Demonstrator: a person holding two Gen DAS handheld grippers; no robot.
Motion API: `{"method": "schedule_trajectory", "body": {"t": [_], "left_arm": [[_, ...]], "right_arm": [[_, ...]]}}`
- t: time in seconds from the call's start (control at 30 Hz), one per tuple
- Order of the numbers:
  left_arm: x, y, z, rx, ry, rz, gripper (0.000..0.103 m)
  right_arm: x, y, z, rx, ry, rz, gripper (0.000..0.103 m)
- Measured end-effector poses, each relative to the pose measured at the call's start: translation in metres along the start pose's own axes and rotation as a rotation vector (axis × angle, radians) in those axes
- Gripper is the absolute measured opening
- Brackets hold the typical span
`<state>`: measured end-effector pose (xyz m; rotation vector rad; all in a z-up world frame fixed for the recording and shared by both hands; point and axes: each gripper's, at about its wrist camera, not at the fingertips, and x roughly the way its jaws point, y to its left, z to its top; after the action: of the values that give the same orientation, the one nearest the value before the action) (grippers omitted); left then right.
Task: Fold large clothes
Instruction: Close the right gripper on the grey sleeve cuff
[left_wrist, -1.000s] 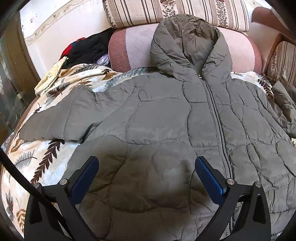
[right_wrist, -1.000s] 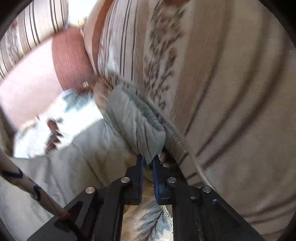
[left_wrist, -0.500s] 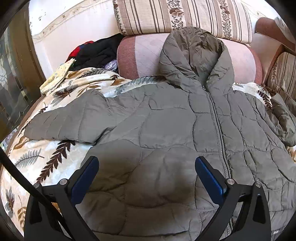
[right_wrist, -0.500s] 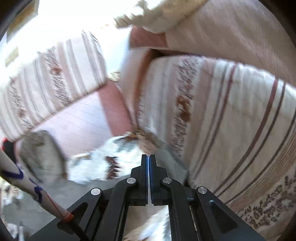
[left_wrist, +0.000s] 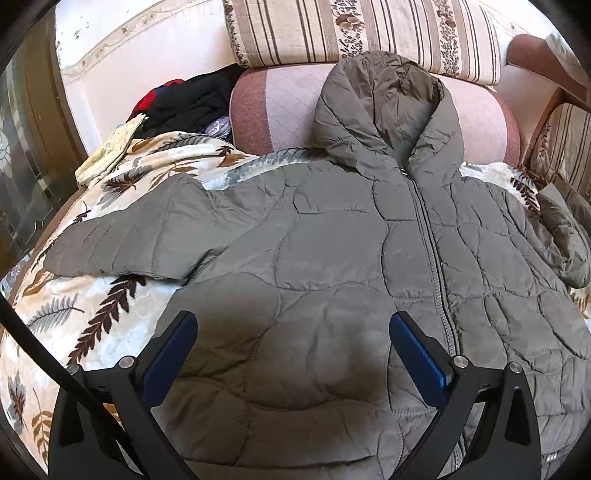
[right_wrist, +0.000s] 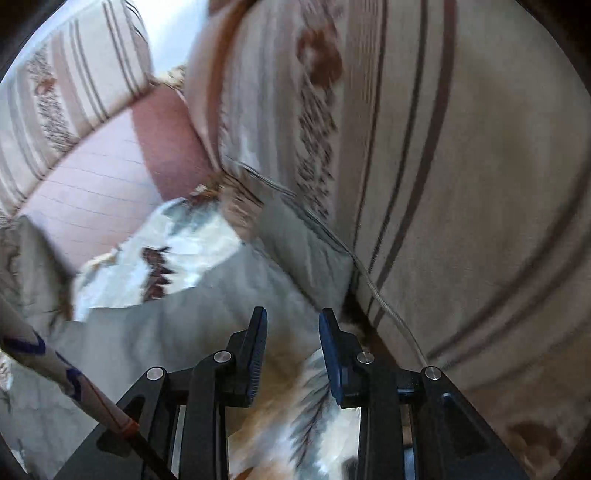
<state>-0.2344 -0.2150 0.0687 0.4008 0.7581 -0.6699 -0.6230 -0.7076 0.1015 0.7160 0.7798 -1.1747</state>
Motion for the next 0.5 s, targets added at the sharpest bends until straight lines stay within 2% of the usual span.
{"method": "schedule_trajectory", "body": {"t": [0.17,0.2,0.23,0.37,0.4,0.43,0.5], "left_arm": [[0.006,-0.008,0.0,0.017,-0.002,-0.003,0.103],[0.007,-0.008,0.0,0.02,-0.002,-0.007,0.103],[0.007,-0.009,0.0,0.022,-0.003,-0.011,0.103],[0.012,-0.015,-0.001,0.043,0.002,-0.008,0.103],[0.013,-0.017,-0.002,0.05,0.004,-0.004,0.103],[0.014,-0.018,-0.002,0.055,0.005,-0.002,0.103],[0.013,-0.019,-0.003,0.062,0.005,0.003,0.103]], "right_arm": [[0.045,-0.011,0.003,0.023,0.033,-0.039,0.032],[0.051,-0.012,0.004,0.025,0.032,-0.044,0.038],[0.058,-0.013,0.004,0.022,0.028,-0.045,0.038],[0.073,0.0,0.007,-0.057,0.015,-0.096,0.037],[0.076,0.002,0.006,-0.062,0.019,-0.089,0.022],[0.077,0.002,0.006,-0.06,0.021,-0.09,0.014],[0.071,0.0,0.007,-0.043,-0.004,-0.08,0.012]]}}
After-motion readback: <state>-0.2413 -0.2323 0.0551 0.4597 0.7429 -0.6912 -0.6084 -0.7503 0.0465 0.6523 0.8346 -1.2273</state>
